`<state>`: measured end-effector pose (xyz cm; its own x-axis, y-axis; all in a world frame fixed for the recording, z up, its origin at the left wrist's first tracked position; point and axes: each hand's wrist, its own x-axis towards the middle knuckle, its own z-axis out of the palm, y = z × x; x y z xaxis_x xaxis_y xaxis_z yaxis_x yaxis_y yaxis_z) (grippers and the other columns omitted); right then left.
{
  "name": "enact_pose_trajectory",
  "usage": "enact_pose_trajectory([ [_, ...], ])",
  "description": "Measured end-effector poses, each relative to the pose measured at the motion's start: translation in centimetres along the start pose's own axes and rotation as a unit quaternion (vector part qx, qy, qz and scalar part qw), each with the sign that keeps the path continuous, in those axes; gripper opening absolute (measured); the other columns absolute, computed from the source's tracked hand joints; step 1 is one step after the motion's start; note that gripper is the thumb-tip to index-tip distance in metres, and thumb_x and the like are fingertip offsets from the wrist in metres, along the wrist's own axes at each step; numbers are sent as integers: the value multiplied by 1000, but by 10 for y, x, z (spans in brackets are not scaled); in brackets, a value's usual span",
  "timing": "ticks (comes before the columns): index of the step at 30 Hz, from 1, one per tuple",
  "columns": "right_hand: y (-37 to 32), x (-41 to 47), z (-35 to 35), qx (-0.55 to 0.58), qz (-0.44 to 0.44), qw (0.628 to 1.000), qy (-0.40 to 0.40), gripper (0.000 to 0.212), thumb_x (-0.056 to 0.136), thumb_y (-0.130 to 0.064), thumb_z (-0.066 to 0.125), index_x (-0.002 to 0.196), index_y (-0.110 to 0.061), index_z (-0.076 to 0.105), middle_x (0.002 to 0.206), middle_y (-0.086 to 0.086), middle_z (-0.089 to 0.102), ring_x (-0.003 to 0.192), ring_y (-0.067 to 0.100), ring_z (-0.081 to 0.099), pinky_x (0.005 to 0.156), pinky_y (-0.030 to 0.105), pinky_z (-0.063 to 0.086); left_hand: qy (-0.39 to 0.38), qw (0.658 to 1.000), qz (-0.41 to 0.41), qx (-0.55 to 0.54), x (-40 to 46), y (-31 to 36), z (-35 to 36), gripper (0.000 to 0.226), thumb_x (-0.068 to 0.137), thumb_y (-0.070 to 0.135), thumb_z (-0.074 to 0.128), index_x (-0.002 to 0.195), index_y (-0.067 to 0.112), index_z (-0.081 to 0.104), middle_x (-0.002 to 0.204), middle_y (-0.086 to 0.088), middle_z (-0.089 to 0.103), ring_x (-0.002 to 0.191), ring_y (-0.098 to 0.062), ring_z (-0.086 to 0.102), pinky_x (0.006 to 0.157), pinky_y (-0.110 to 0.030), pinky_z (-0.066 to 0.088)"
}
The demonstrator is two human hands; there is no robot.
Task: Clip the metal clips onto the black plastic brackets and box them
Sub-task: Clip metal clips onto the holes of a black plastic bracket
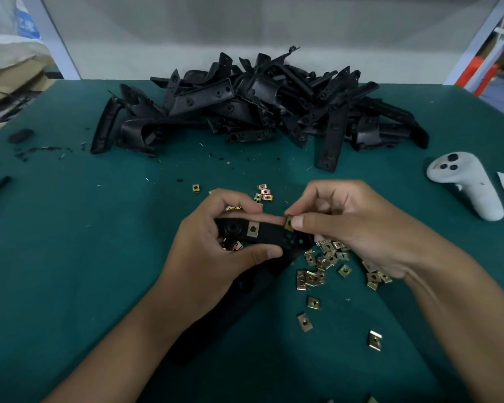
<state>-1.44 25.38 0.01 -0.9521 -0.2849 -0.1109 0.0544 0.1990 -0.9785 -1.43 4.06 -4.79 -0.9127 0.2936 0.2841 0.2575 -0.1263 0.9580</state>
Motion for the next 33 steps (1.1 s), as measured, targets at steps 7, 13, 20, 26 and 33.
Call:
enact_pose_trajectory([
  [7,2,0,-2,-31,3,1000,1,4,90,-8,73,92,-8,76,73,-4,71,66,-1,64,61,10,48,-5,1000,8,-2,0,4,-2,41,71,15,87,97,26,58,103,-3,79,95,-23,76,81,-28,60],
  [13,7,3,1,-41,-37,998,-2,20,88,-30,72,106,-24,78,106,-5,77,100,9,70,90,18,53,61,997,29,24,0,6,-1,44,73,12,89,102,23,58,104,3,79,97,-15,75,79,-19,58],
  [20,16,7,14,-161,-155,972,72,42,73,-44,82,113,-36,74,111,-17,73,108,9,68,93,28,54,80,995,38,-44,3,5,-5,38,72,19,85,100,28,61,109,-6,78,103,-25,74,84,-30,59],
  [26,22,9,18,-272,-262,917,130,34,78,-42,79,108,-26,75,102,-17,70,100,11,67,87,28,52,79,995,58,-10,3,4,-6,37,77,20,84,101,29,58,106,-1,78,100,-20,74,84,-24,58],
  [33,24,9,13,-295,-286,904,120,30,83,-37,80,108,-23,73,100,-12,69,98,12,66,83,27,52,70,995,64,-12,1,-1,-5,36,79,19,83,100,20,54,107,-1,77,100,-20,74,83,-23,57],
])
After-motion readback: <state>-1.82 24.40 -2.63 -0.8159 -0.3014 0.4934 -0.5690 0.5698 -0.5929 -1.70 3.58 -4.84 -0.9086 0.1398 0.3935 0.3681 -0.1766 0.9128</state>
